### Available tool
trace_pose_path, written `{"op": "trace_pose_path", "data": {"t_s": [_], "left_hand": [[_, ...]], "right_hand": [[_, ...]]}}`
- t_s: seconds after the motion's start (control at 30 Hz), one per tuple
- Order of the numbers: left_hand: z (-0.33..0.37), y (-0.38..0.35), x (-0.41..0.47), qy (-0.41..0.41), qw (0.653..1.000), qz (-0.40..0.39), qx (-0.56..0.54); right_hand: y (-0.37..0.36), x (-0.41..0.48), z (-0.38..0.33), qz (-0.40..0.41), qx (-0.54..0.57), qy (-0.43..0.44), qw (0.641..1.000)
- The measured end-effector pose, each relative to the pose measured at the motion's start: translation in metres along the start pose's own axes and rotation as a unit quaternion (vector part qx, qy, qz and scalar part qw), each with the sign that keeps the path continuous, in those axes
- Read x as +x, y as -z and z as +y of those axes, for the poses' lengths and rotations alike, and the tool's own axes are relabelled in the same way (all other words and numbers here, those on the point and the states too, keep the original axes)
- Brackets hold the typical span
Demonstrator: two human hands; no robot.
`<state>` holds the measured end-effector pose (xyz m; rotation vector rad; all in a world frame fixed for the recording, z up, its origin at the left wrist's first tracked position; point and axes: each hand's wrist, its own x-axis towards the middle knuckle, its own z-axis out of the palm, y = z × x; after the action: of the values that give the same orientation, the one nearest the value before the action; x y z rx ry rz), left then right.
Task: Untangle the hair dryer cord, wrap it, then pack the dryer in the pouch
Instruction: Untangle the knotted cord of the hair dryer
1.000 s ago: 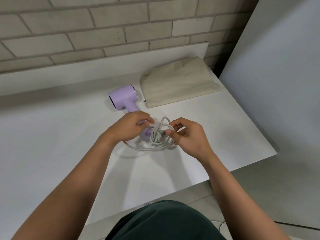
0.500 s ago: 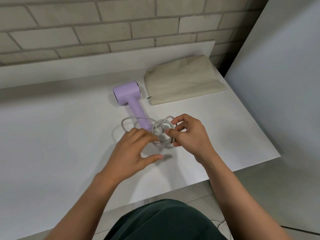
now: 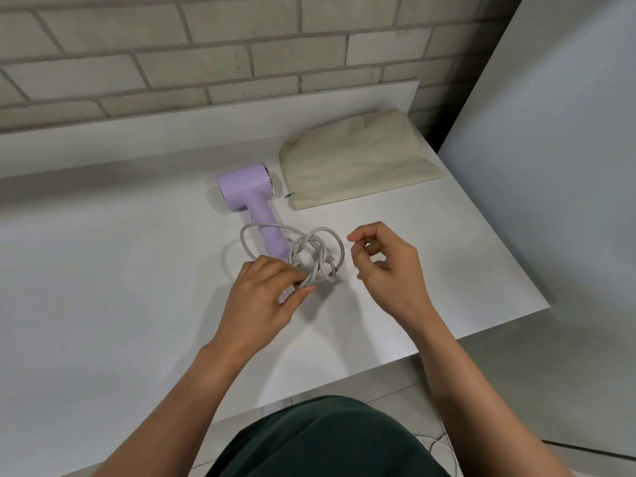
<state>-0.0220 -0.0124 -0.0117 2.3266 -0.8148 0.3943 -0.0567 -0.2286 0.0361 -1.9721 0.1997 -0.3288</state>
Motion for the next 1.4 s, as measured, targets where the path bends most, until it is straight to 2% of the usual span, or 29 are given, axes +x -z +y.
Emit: {"op": "trace_pose_path", "data": {"t_s": [0.1, 0.2, 0.47, 0.67, 0.8, 0.9, 1.03, 1.13, 1.2, 1.27, 1.4], "left_hand": [[0.0, 0.004, 0.005, 0.036, 0.999, -0.006, -0.033], [-0.002, 0.01, 0.011, 0.059, 0.997, -0.017, -0.037], [0.0, 0.021, 0.021, 0.078, 0.996, -0.034, -0.037], [0.001, 0.021, 0.02, 0.104, 0.994, -0.02, -0.041], [-0.001, 0.027, 0.022, 0.14, 0.989, 0.009, -0.038], [-0.007, 0.034, 0.026, 0.157, 0.986, 0.006, -0.047], [0.001, 0.044, 0.032, 0.172, 0.976, -0.037, -0.128], [0.005, 0.044, 0.033, 0.168, 0.965, -0.094, -0.177], [0.0, 0.042, 0.032, 0.142, 0.971, -0.124, -0.147], [-0.004, 0.039, 0.032, 0.118, 0.98, -0.114, -0.116], [-0.001, 0.036, 0.035, 0.112, 0.984, -0.043, -0.13]], "right_hand": [[0.0, -0.005, 0.011, -0.098, -0.108, 0.155, 0.977], [-0.006, -0.004, 0.016, -0.145, -0.135, 0.197, 0.96], [-0.024, 0.002, 0.026, -0.069, -0.109, 0.143, 0.981], [-0.024, 0.003, 0.037, -0.004, -0.19, 0.284, 0.94], [-0.011, 0.006, 0.031, 0.034, -0.155, 0.335, 0.929], [-0.005, 0.007, 0.025, 0.055, -0.119, 0.302, 0.944], [-0.006, 0.008, 0.011, 0.068, 0.006, 0.136, 0.988], [-0.005, 0.009, 0.002, 0.066, 0.065, 0.075, 0.993], [-0.004, 0.009, -0.003, 0.067, 0.089, 0.045, 0.993], [-0.004, 0.009, -0.007, 0.068, 0.109, 0.025, 0.991], [0.0, 0.009, -0.013, 0.079, 0.15, 0.003, 0.986]]}}
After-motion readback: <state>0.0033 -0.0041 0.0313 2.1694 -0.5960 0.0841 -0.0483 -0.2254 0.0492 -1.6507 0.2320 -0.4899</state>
